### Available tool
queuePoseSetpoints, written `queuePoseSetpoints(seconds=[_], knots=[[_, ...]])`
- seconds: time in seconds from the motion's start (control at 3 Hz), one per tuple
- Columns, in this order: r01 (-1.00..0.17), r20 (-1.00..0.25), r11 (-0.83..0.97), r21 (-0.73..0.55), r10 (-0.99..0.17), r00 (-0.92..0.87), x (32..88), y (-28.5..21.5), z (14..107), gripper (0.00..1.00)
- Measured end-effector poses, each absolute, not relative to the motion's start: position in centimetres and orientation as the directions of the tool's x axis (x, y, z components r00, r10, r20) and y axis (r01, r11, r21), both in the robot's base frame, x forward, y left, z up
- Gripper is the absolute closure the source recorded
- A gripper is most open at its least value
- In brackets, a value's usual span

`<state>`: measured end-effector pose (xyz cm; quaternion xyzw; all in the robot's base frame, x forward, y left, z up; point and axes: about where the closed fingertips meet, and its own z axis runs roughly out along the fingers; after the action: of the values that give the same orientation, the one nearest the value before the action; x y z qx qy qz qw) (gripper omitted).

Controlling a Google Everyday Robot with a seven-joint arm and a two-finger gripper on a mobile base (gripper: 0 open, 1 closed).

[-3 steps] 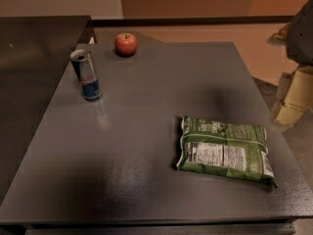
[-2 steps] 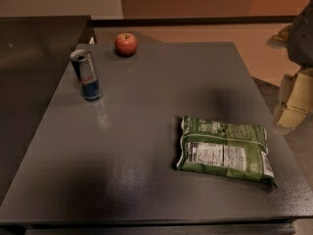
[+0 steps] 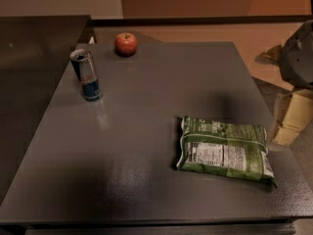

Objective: Pick green jalapeno chip bag

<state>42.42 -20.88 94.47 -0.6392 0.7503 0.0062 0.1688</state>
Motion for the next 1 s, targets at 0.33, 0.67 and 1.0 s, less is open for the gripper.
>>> queuePoseSetpoints(seconds=[0.33, 0.67, 1.0], knots=[[-0.972, -0.276, 0.155, -0.179, -0.956, -0.102, 42.9, -20.6, 92.1, 0.00], [-0.980, -0.291, 0.129, -0.150, -0.953, -0.081, 43.4, -20.0, 90.1, 0.00], [-0.988, -0.295, 0.100, -0.117, -0.953, -0.062, 43.4, -19.1, 87.9, 0.00]])
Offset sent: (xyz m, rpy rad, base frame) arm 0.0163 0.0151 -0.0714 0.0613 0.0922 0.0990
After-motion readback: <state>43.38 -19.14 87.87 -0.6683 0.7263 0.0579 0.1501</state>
